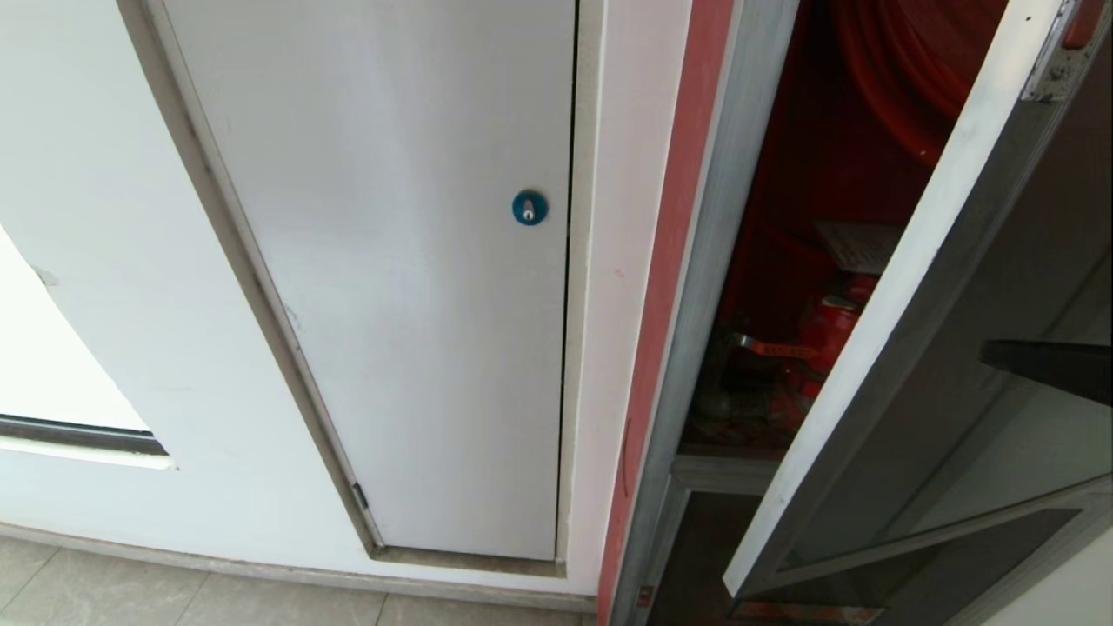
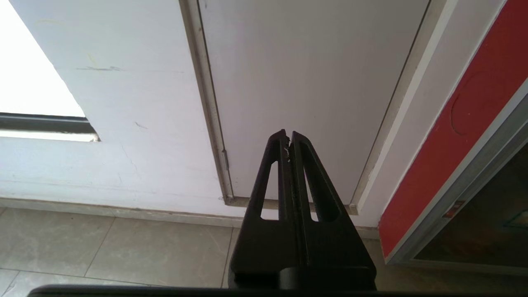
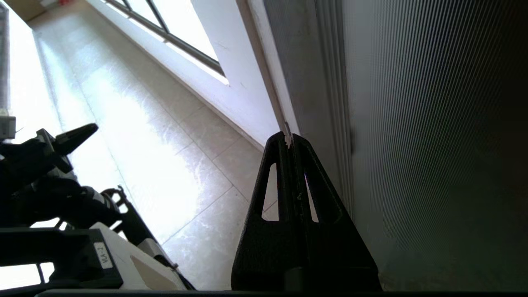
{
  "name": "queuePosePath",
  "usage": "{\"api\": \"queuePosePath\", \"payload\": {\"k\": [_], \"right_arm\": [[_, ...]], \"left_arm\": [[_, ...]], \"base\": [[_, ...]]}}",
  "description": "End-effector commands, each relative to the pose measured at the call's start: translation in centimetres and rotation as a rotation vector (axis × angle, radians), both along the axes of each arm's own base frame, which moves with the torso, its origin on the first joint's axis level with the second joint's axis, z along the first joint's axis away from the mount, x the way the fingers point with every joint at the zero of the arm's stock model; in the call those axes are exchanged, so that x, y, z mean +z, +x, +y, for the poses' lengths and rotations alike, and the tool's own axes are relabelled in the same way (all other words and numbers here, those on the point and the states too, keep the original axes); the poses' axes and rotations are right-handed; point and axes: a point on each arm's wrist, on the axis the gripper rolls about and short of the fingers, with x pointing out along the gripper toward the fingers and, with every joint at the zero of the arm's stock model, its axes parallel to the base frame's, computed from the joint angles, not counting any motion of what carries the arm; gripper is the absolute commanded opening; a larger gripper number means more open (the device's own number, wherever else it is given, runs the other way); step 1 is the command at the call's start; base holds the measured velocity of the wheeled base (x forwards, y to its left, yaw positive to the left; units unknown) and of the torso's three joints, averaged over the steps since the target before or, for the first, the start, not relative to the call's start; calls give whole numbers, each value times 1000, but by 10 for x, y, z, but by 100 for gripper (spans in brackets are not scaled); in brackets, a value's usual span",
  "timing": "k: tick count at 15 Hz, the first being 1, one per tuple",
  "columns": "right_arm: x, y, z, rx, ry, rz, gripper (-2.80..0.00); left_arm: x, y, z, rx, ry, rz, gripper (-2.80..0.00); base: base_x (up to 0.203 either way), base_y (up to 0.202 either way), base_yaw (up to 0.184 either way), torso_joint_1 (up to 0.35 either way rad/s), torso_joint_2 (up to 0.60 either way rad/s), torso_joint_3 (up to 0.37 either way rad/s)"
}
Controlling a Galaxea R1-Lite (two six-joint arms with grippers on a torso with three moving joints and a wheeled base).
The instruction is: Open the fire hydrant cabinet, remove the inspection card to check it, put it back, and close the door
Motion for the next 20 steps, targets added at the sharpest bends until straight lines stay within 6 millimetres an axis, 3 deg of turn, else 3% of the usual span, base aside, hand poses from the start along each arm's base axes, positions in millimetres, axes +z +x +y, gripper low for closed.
{"api": "queuePosePath", "payload": {"k": [1,12,20], "right_arm": [[-1,22,4,8,-4,33,-280],[16,110,14,-149,-10,-5,-280],[21,149,35,-173,-19,-4,-280]], "left_arm": [[0,0,0,0,-1,-1,-280],[0,0,0,0,-1,-1,-280],[0,0,0,0,-1,1,-280]], "base": [[0,0,0,0,0,0],[0,0,0,0,0,0],[0,0,0,0,0,0]]}}
